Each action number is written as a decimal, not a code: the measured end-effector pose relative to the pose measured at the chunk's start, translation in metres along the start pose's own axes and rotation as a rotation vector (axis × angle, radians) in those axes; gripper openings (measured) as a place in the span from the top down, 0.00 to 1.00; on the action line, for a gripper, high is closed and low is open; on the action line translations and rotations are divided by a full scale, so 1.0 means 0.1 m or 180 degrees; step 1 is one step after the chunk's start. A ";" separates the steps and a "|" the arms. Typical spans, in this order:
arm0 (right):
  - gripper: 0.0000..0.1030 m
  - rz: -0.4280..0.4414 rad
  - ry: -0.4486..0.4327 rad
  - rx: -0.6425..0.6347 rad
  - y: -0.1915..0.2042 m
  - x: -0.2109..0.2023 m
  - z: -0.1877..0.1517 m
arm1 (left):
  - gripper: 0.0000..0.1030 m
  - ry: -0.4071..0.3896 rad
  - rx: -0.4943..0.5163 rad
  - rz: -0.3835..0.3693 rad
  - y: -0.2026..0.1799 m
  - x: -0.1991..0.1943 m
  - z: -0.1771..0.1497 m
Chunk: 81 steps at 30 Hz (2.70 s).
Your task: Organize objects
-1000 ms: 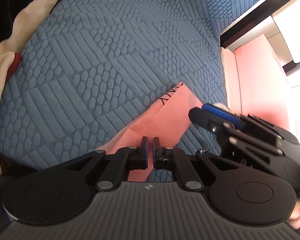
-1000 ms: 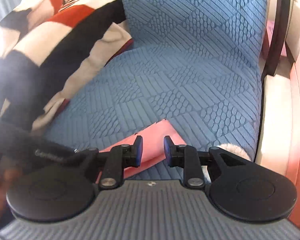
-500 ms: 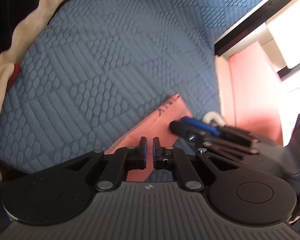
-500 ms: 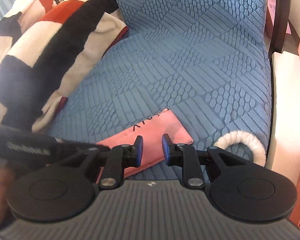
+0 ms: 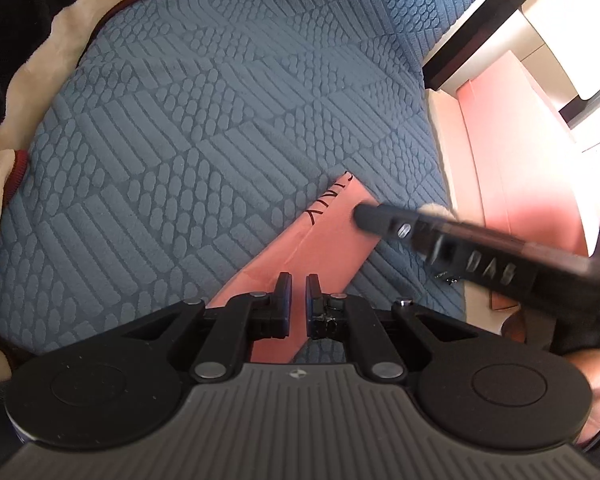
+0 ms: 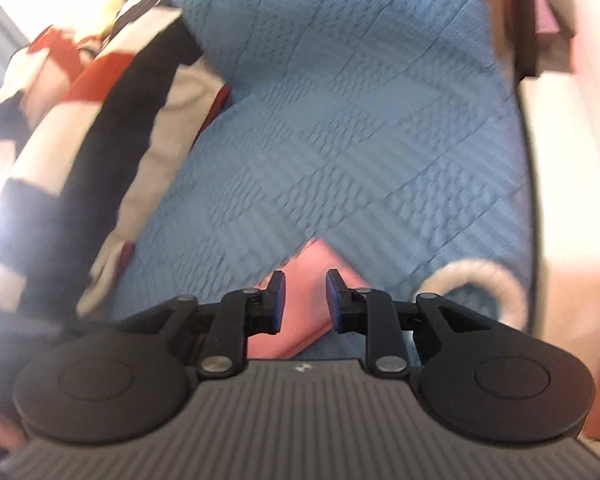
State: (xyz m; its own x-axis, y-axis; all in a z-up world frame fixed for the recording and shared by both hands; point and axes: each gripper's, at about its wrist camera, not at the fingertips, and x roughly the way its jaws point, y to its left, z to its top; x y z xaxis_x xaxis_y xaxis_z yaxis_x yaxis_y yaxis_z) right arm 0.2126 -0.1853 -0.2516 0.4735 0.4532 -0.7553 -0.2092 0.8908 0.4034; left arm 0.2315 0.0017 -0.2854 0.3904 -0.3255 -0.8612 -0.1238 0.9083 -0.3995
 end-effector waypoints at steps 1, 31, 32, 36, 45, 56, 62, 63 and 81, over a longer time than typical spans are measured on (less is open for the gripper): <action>0.64 -0.0045 -0.0029 0.0037 -0.02 -0.01 0.01 | 0.93 0.0003 -0.0008 0.0003 0.00 0.00 0.00; 0.61 0.0793 0.0134 0.1008 -0.29 0.08 0.02 | 0.93 -0.0010 -0.0183 -0.0012 0.12 -0.03 0.05; 0.62 0.0772 0.0121 0.1035 -0.29 0.09 0.01 | 0.93 -0.0012 -0.0192 -0.0016 0.13 -0.03 0.05; 0.78 0.0680 0.0095 0.1170 -0.32 0.14 0.00 | 0.93 -0.0021 -0.0186 -0.0010 0.11 -0.03 0.06; 0.85 0.0559 -0.0052 0.1183 -0.31 0.06 -0.01 | 0.93 -0.0108 -0.0106 -0.0036 0.07 -0.06 0.07; 0.86 0.0513 -0.0168 0.1095 -0.20 -0.15 -0.04 | 0.52 -0.0508 0.0669 -0.0049 -0.34 -0.23 -0.01; 0.86 0.0573 -0.0105 0.1171 -0.24 -0.22 -0.08 | 0.52 -0.0560 0.1109 0.0182 -0.57 -0.12 -0.15; 0.86 0.0584 -0.0087 0.1180 -0.24 -0.23 -0.09 | 0.52 -0.0610 0.1205 0.0262 -0.62 -0.11 -0.18; 0.87 0.0779 0.0090 0.1385 -0.31 -0.24 -0.16 | 0.64 -0.0929 0.2248 0.1192 -0.97 0.19 -0.64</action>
State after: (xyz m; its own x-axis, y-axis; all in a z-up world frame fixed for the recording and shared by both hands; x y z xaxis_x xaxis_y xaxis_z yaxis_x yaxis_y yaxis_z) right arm 0.1939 -0.2232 -0.2544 0.4305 0.6534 -0.6227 0.0679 0.6644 0.7442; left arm 0.1922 -0.1095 -0.2828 0.6689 0.0219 -0.7431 0.2688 0.9248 0.2692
